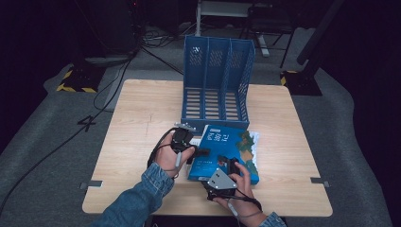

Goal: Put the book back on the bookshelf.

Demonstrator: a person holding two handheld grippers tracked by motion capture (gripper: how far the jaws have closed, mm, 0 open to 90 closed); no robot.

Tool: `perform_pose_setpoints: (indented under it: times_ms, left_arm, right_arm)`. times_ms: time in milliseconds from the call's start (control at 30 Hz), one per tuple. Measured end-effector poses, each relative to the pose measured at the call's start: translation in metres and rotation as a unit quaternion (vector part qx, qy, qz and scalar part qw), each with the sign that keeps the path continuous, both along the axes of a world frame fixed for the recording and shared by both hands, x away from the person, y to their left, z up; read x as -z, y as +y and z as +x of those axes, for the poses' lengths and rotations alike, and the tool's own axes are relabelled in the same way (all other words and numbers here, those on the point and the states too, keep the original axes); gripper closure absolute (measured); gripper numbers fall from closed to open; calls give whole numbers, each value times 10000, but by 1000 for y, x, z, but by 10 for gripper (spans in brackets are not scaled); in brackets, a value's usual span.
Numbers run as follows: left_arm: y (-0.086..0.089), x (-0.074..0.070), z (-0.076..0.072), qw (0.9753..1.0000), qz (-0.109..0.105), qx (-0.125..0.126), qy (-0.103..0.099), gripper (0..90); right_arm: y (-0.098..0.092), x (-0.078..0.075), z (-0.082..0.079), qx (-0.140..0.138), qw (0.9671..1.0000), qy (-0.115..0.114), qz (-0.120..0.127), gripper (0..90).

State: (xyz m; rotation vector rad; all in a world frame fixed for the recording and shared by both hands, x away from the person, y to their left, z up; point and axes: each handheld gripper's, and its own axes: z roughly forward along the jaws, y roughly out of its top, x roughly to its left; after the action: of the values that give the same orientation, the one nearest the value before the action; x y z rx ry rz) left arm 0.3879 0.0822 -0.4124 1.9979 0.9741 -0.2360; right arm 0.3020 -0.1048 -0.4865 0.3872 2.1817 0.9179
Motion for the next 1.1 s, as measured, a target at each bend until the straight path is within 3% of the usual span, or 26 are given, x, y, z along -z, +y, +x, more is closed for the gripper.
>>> perform_pose_setpoints:
  times_ms: [267,367,600,733,967,1033,1100]
  left_arm:
    - [2,12,0,9997,75,-215,122,813]
    - [3,18,-1,9993,28,-330,164,812]
    - [1,19,-3,9989,-60,-465,52,809]
    - [0,21,-3,9987,-139,-480,91,808]
    - [0,25,0,9987,-175,-464,102,803]
    - [0,26,2,9989,-35,-463,12,782]
    - [0,29,3,9982,213,-546,-104,750]
  right_arm:
    - [10,12,6,36,9991,-199,-378,0]
    - [13,19,9,34,9974,-417,-588,0]
    - [12,21,14,54,9966,-547,-615,0]
    - [12,23,18,142,9948,-764,-662,0]
    - [9,21,23,28,9960,-607,-649,7]
    - [8,19,25,-44,9969,-438,-653,45]
    - [7,17,24,-139,9965,-364,-745,169]
